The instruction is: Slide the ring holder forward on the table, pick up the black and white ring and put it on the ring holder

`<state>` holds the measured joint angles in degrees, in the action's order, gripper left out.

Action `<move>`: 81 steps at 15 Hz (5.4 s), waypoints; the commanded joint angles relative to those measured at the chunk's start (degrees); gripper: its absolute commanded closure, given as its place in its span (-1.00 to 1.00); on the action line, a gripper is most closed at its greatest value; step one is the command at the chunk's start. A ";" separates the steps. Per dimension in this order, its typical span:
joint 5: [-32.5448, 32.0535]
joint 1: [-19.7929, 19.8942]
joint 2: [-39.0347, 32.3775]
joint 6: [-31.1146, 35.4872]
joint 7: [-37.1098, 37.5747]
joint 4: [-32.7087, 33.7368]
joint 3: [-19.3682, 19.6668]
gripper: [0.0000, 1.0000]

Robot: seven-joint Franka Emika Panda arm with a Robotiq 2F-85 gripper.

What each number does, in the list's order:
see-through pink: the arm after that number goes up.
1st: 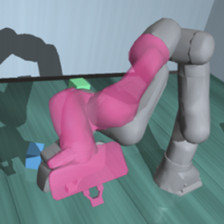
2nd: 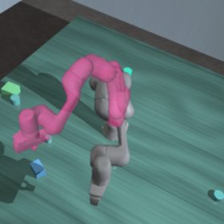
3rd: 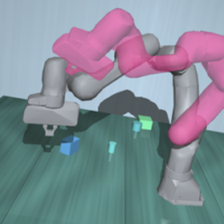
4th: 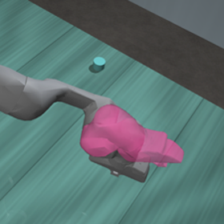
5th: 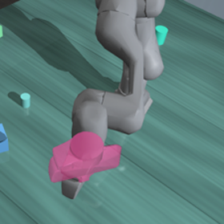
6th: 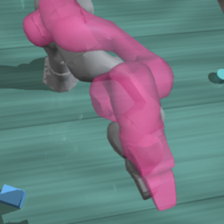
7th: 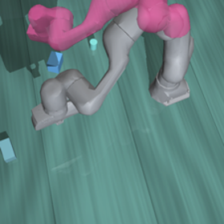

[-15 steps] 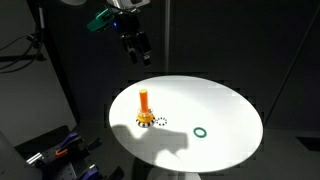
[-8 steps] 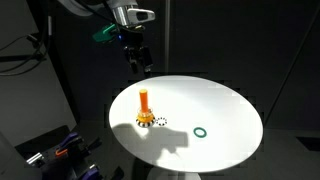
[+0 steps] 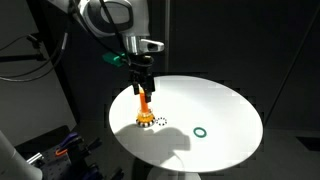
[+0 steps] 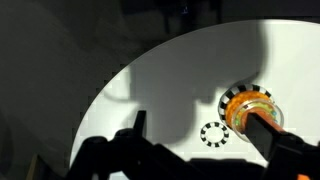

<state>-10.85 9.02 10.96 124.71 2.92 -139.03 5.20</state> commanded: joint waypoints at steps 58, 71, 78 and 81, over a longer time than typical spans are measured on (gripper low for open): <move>15.10 -2.33 -37.30 28.39 -8.05 12.86 -5.69 -1.00; 13.90 -2.40 -40.11 22.10 -6.87 18.55 -2.93 -1.00; 13.61 -2.38 -42.20 22.49 -6.66 20.28 -2.12 -1.00; 13.46 -2.39 -42.81 22.62 -6.66 21.00 -1.94 -1.00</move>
<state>3.08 6.67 -30.74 148.39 -4.90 -120.24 2.90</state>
